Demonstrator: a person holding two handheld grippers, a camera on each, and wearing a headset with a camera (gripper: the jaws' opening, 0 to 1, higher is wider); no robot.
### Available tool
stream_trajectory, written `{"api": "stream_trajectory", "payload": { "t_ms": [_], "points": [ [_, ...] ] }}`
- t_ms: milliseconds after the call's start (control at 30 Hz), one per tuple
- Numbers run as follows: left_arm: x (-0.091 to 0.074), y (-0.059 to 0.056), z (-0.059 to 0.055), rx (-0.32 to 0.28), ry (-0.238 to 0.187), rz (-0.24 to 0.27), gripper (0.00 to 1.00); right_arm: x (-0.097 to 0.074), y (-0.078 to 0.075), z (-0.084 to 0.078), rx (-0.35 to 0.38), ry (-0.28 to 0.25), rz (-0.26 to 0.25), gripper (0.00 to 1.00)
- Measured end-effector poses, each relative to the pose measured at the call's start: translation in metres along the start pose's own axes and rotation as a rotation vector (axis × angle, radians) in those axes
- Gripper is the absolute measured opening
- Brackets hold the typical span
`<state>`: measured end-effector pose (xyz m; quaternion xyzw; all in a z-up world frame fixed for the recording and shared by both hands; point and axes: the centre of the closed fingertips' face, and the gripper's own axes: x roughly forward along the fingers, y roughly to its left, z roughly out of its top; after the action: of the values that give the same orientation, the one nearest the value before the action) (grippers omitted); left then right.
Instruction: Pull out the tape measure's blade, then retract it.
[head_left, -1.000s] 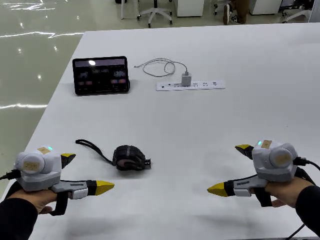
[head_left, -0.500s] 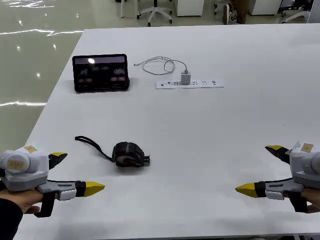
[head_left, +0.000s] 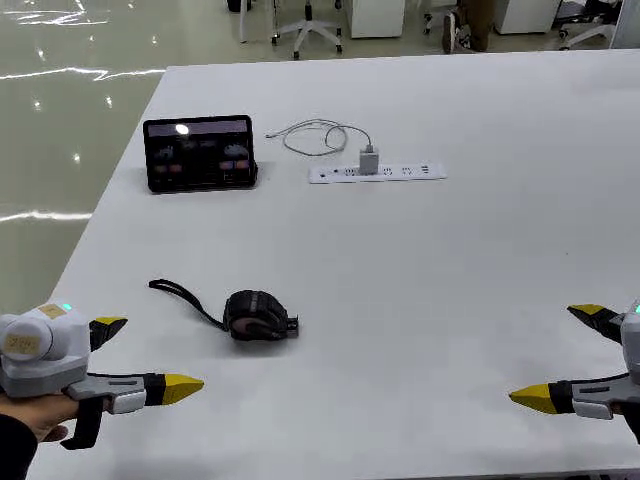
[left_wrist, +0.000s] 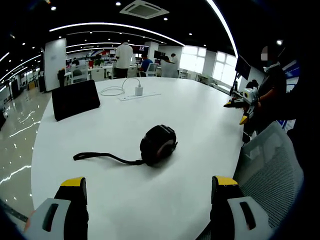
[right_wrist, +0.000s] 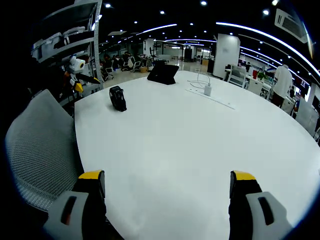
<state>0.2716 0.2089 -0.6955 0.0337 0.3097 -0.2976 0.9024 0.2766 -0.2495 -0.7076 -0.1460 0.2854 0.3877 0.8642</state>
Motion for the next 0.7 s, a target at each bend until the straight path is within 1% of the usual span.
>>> {"api": "stream_trajectory", "payload": {
  "t_ms": [133,300,400,467,500,567,700],
  "points": [
    [-0.0008,0.0006,0.0038,0.011,0.003,-0.002,1.00,0.0004,-0.0008,-0.0043,0.002,0.006,0.004,1.00],
    [-0.0016,0.0000,0.0050,0.006,0.003,-0.002,1.00,-0.0007,-0.0026,-0.0038,0.009,0.004,0.003,1.00],
    [-0.0021,0.0004,0.0033,0.000,0.005,0.001,1.00,-0.0001,-0.0010,-0.0029,0.006,0.003,0.007,1.00],
    [-0.0023,0.0021,0.0022,0.003,0.006,0.012,1.00,0.0004,-0.0007,-0.0033,0.005,0.005,0.009,1.00],
    [-0.0022,0.0009,0.0004,-0.005,0.011,0.003,1.00,0.0010,-0.0003,-0.0038,0.008,0.005,0.011,1.00],
    [-0.0018,0.0016,-0.0007,0.000,0.011,0.007,1.00,0.0021,0.0003,-0.0046,0.009,0.007,0.012,1.00],
    [-0.0007,0.0013,-0.0048,-0.010,0.016,-0.001,1.00,0.0044,0.0022,-0.0071,0.009,0.015,0.018,1.00]
  ]
}}
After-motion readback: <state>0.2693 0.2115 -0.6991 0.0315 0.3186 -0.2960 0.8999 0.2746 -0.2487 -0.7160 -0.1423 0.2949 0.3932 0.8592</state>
